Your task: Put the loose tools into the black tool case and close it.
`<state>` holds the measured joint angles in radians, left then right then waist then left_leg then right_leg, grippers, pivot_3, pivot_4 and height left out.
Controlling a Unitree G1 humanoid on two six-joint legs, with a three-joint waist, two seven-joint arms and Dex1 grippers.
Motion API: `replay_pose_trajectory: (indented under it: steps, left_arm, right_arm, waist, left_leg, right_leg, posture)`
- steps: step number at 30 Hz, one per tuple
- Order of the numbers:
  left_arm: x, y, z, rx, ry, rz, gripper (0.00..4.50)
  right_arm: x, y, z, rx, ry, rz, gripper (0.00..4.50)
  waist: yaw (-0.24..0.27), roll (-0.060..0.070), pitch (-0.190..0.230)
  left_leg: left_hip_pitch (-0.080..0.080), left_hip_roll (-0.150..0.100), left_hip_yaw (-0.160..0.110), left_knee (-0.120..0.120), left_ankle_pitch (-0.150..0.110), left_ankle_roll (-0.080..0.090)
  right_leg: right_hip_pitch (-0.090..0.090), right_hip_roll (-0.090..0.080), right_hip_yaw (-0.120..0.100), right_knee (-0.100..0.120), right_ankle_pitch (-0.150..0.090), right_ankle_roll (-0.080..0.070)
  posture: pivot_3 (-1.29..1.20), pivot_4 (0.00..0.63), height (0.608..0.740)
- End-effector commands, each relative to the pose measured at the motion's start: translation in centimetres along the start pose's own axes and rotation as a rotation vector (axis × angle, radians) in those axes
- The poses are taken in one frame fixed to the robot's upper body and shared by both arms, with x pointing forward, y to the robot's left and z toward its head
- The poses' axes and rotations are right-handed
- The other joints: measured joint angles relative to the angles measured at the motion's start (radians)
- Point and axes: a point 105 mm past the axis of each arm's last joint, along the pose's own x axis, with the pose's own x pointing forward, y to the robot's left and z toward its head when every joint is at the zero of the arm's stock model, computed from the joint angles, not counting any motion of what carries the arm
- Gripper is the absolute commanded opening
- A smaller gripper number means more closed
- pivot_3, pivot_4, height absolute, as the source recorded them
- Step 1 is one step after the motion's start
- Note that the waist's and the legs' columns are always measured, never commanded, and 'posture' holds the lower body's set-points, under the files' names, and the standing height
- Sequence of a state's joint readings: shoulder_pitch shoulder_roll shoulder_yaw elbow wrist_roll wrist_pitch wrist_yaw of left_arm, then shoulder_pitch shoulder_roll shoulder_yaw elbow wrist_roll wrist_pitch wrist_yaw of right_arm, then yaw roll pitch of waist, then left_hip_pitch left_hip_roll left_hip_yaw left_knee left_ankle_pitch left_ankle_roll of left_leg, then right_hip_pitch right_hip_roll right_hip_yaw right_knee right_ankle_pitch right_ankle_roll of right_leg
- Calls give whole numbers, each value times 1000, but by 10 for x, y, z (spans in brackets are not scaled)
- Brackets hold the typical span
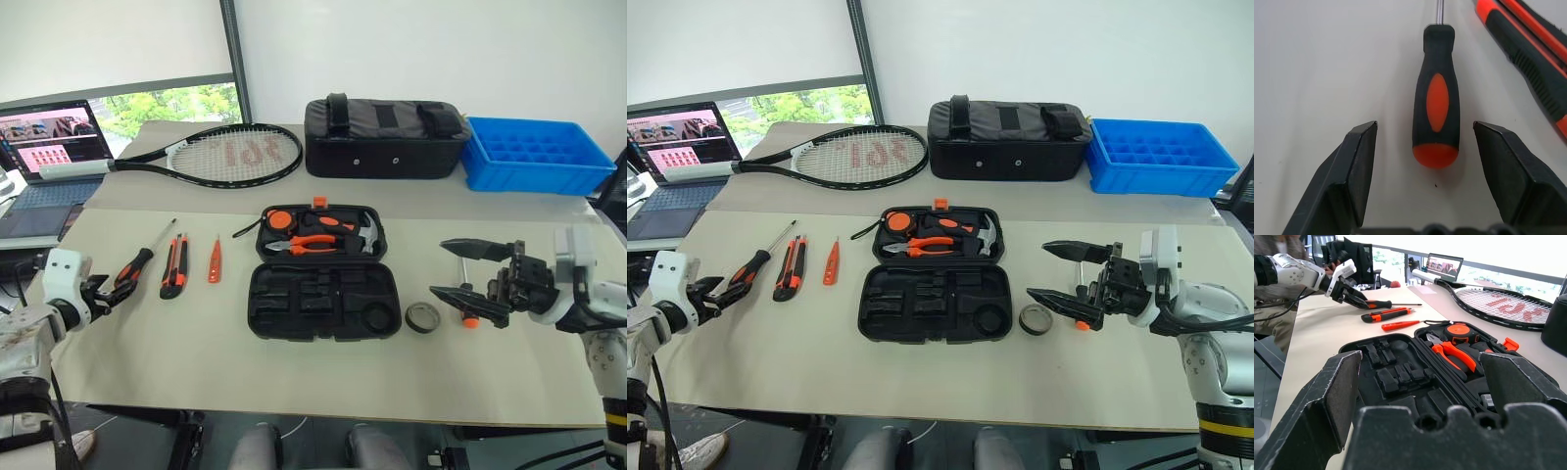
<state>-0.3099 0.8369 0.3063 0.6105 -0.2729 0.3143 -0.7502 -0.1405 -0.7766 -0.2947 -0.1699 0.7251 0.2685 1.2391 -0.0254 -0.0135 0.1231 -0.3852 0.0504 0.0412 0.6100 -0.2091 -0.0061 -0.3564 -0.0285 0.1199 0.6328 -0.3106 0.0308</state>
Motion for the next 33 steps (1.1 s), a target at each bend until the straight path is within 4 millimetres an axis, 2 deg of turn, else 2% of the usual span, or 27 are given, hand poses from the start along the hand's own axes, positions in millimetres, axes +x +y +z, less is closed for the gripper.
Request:
replay_pose_trajectory:
  steps: [1, 9, 11, 12, 14, 17, 21, 24, 26, 28, 30, 33]
  left_arm:
    - [-2, 6, 8, 43, 9, -20, 3366]
    - [16, 3, 11, 29, -1, -60, 3366]
    - [21, 2, 13, 16, -11, -64, 2840]
    - [22, 1, 13, 24, -9, -67, 2715]
    - [25, 0, 14, 31, -11, -77, 1890]
    - [27, 0, 17, 34, -25, -75, 924]
    - [23, 5, 37, 40, -123, -56, 931]
    - [15, 6, 69, 71, -257, -68, 931]
    - [10, -14, 96, 117, -366, -175, 931]
    - [7, -30, 107, 152, -410, -254, 931]
    - [7, -69, 117, 261, -420, -427, 931]
    - [8, -113, 120, 409, -398, -597, 931]
  right_arm:
    - [-4, 0, 12, -48, -10, 0, 4439]
    - [-4, -1, 12, -51, -8, -1, 4439]
    - [-5, -1, 12, -53, -5, -2, 4500]
    - [-5, -1, 12, -53, -4, -4, 4500]
    - [-6, -2, 12, -56, -3, -9, 4500]
    - [-7, -3, 13, -61, -3, -13, 4500]
    - [-7, -5, 15, -66, -4, -20, 4500]
    - [-10, -6, 16, -66, -1, -29, 4500]
    - [-14, -7, 15, -63, 5, -39, 4500]
    - [-16, -9, 15, -61, 9, -47, 4500]
    - [-20, -10, 13, -60, 20, -58, 4500]
    - [-24, -11, 12, -60, 26, -75, 4500]
  waist:
    - [1, 0, 0]
    - [11, 0, 0]
    - [12, 0, 0]
    - [12, 0, 0]
    - [12, 0, 0]
    - [12, 0, 0]
    - [12, 0, 0]
    - [10, -1, 0]
    - [11, -1, 0]
    - [13, -1, 0]
    - [15, -1, 0]
    - [16, 2, -1]
  left_leg:
    - [0, 0, 0, 0, 0, 0]
    - [0, 0, 0, 1, 0, 0]
    - [0, 0, 0, 1, 0, 0]
    - [0, 0, 0, 1, 0, 0]
    - [-1, 0, 0, 1, 0, 0]
    - [-1, 0, 0, 1, 0, 0]
    - [-2, -1, 0, 2, 0, 0]
    - [-3, 0, 0, 3, 0, 0]
    - [-4, 0, 0, 3, 0, 0]
    - [-5, 0, 0, 3, 1, -1]
    - [-5, 0, 0, 3, 1, -1]
    - [-5, -1, 0, 3, 1, -1]
  right_leg:
    - [0, 0, 0, 0, 0, 0]
    - [0, 0, 0, 1, 0, 0]
    - [-1, 0, -1, 1, 0, 0]
    - [-1, 0, -1, 1, 0, 0]
    - [-1, 1, -1, 1, 0, 0]
    - [-2, 1, -1, 3, 0, 0]
    - [-4, 1, -1, 7, 0, 0]
    - [-7, 2, -1, 9, 0, 0]
    - [-8, 2, -1, 9, 0, 0]
    - [-9, 2, -1, 10, 0, 0]
    - [-8, 1, -1, 10, 0, 0]
    - [-7, 1, 0, 10, 0, 0]
  posture:
    - [0, 150, 708]
    - [0, 150, 708]
    - [0, 150, 708]
    - [0, 150, 708]
    - [0, 150, 708]
    - [0, 150, 708]
    - [0, 150, 708]
    - [0, 150, 708]
    - [0, 150, 708]
    - [0, 150, 708]
    - [0, 150, 708]
    - [0, 150, 708]
